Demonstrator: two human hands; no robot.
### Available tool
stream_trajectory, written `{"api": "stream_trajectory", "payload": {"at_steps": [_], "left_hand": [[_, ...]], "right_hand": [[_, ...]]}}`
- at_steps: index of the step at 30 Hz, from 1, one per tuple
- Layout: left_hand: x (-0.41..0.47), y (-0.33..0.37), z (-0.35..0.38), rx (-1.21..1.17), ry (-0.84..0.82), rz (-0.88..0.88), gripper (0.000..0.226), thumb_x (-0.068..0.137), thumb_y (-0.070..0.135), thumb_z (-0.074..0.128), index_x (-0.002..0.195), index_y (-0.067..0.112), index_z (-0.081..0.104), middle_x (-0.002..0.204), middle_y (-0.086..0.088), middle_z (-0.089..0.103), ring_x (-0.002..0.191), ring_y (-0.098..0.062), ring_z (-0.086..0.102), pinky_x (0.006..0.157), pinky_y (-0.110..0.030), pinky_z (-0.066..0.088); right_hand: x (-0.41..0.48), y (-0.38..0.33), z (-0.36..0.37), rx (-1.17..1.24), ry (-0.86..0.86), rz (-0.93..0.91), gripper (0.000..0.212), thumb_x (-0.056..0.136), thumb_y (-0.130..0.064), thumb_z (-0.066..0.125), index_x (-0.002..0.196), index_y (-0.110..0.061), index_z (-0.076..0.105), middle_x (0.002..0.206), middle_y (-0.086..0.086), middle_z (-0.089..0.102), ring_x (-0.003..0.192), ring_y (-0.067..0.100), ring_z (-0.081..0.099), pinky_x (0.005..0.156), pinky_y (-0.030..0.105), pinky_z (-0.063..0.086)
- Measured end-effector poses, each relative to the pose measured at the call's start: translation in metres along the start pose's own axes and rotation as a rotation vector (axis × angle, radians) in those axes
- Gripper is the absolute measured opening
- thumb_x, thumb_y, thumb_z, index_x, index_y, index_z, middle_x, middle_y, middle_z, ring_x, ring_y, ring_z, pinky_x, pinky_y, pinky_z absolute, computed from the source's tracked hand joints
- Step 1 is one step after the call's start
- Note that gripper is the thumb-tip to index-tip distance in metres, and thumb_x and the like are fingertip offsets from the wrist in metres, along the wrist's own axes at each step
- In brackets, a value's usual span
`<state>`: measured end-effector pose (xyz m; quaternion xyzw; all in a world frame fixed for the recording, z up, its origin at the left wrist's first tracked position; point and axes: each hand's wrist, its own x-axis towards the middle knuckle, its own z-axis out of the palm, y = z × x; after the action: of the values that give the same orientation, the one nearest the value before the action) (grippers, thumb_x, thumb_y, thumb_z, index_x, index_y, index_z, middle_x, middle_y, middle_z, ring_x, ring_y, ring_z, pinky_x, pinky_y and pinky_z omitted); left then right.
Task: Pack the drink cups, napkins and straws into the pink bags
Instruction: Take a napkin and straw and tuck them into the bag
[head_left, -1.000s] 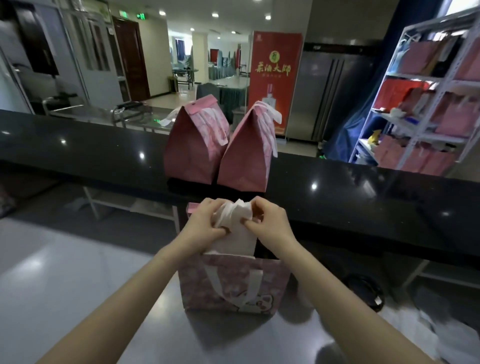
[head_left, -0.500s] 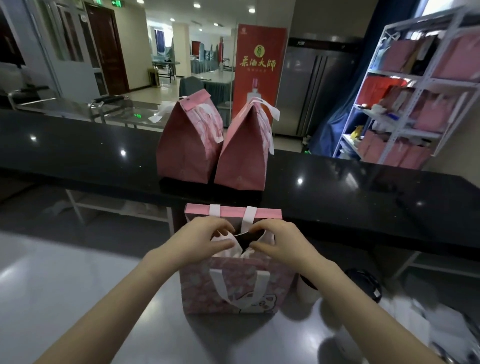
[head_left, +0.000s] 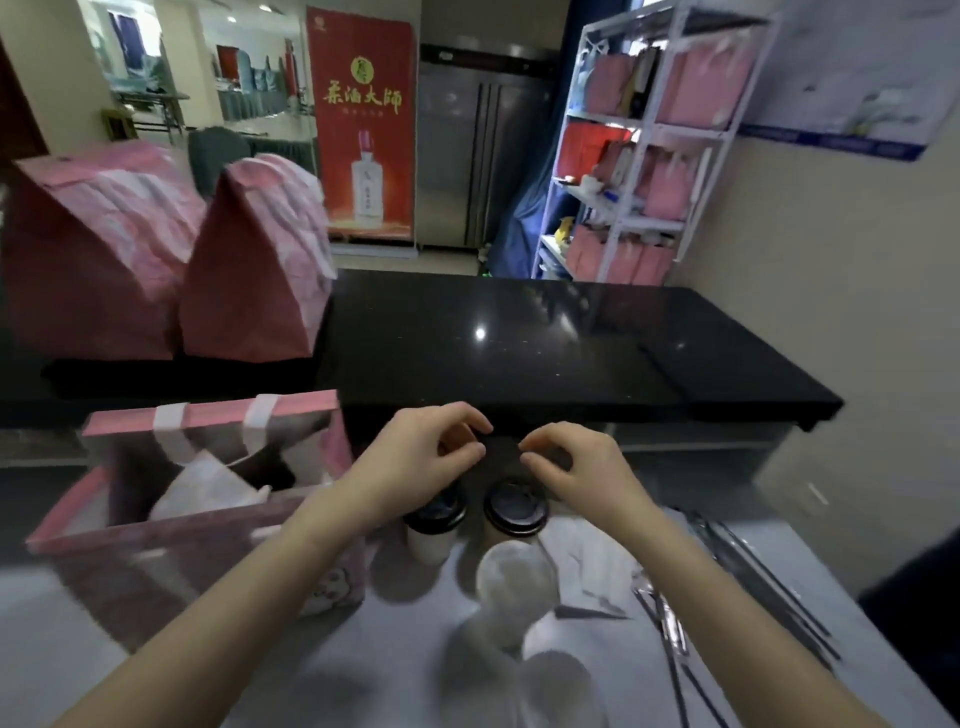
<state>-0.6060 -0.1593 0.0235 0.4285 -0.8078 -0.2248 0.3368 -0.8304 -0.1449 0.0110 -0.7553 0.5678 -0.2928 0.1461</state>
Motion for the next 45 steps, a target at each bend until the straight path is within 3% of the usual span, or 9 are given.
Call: {"api": "stream_trajectory", "payload": {"at_steps": [3,8,11,14,20,24,30,39,45], "left_hand": [[0.033,0.035,0.066,-0.059,-0.136,0.016,0.017,0.087,0.026,0.068,0.103,0.030,0.066,0.085,0.012,0.070,0.082,0.002,0.065,0.077,-0.021,0.054],[0.077,0.075,0.185,-0.008,-0.409,0.044,0.021,0.086,0.026,0.067,0.106,0.030,0.065,0.091,0.012,0.070,0.083,0.002,0.064,0.079,-0.024,0.054],[0.087,0.079,0.249,0.045,-0.544,0.040,0.026,0.083,0.023,0.068,0.109,0.025,0.066,0.101,0.009,0.068,0.089,-0.003,0.063,0.080,-0.024,0.052],[0.085,0.075,0.301,0.108,-0.641,0.035,0.034,0.081,0.021,0.068,0.114,0.023,0.065,0.112,0.003,0.063,0.097,-0.010,0.060,0.082,-0.022,0.047],[0.082,0.072,0.372,0.186,-0.742,0.093,0.049,0.075,0.014,0.066,0.124,0.014,0.059,0.120,-0.007,0.057,0.111,-0.025,0.054,0.096,-0.035,0.043],[0.076,0.062,0.388,0.296,-0.710,0.081,0.058,0.080,0.018,0.061,0.137,0.020,0.047,0.139,-0.002,0.045,0.126,-0.024,0.042,0.103,-0.038,0.040],[0.072,0.042,0.378,0.313,-0.572,0.060,0.055,0.082,0.022,0.061,0.136,0.022,0.048,0.143,0.002,0.038,0.129,-0.019,0.042,0.098,-0.031,0.045],[0.082,0.038,0.365,0.313,-0.486,-0.004,0.055,0.085,0.030,0.065,0.137,0.027,0.047,0.143,0.002,0.040,0.127,-0.022,0.038,0.101,-0.034,0.042],[0.087,0.046,0.358,0.261,-0.369,0.089,0.043,0.086,0.032,0.068,0.128,0.027,0.059,0.135,0.005,0.050,0.124,-0.019,0.036,0.104,-0.030,0.030]], "right_hand": [[-0.030,0.064,-0.040,-0.014,-0.010,0.193,0.009,0.086,-0.024,0.069,0.094,-0.027,0.071,0.085,-0.017,0.066,0.078,-0.007,0.059,0.071,0.008,0.040],[-0.088,0.166,-0.077,-0.049,-0.041,0.517,0.012,0.085,-0.029,0.069,0.097,-0.026,0.070,0.090,-0.011,0.070,0.088,0.009,0.065,0.081,0.028,0.052],[-0.117,0.211,-0.079,-0.101,-0.109,0.668,0.023,0.083,-0.034,0.068,0.103,-0.024,0.068,0.099,-0.004,0.070,0.091,0.015,0.064,0.082,0.033,0.052],[-0.139,0.241,-0.070,-0.165,-0.177,0.761,0.040,0.078,-0.043,0.070,0.112,-0.022,0.065,0.108,0.000,0.068,0.098,0.019,0.063,0.081,0.031,0.051],[-0.165,0.269,-0.031,-0.389,-0.245,0.792,0.078,0.066,-0.069,0.067,0.125,-0.022,0.051,0.126,0.006,0.050,0.120,0.027,0.046,0.093,0.040,0.044],[-0.174,0.274,-0.010,-0.434,-0.173,0.736,0.064,0.077,-0.063,0.062,0.123,-0.021,0.049,0.127,0.006,0.047,0.119,0.027,0.043,0.091,0.040,0.040],[-0.180,0.285,-0.020,-0.348,-0.074,0.706,0.028,0.088,-0.041,0.061,0.106,-0.020,0.063,0.113,0.002,0.056,0.108,0.023,0.049,0.088,0.036,0.042],[-0.198,0.280,-0.055,-0.150,0.066,0.703,0.012,0.090,-0.032,0.062,0.097,-0.028,0.071,0.092,-0.001,0.069,0.090,0.022,0.061,0.076,0.034,0.049],[-0.211,0.287,-0.078,0.010,0.150,0.735,0.003,0.084,-0.030,0.070,0.085,-0.032,0.070,0.075,-0.016,0.068,0.074,0.005,0.063,0.072,0.031,0.054]]}}
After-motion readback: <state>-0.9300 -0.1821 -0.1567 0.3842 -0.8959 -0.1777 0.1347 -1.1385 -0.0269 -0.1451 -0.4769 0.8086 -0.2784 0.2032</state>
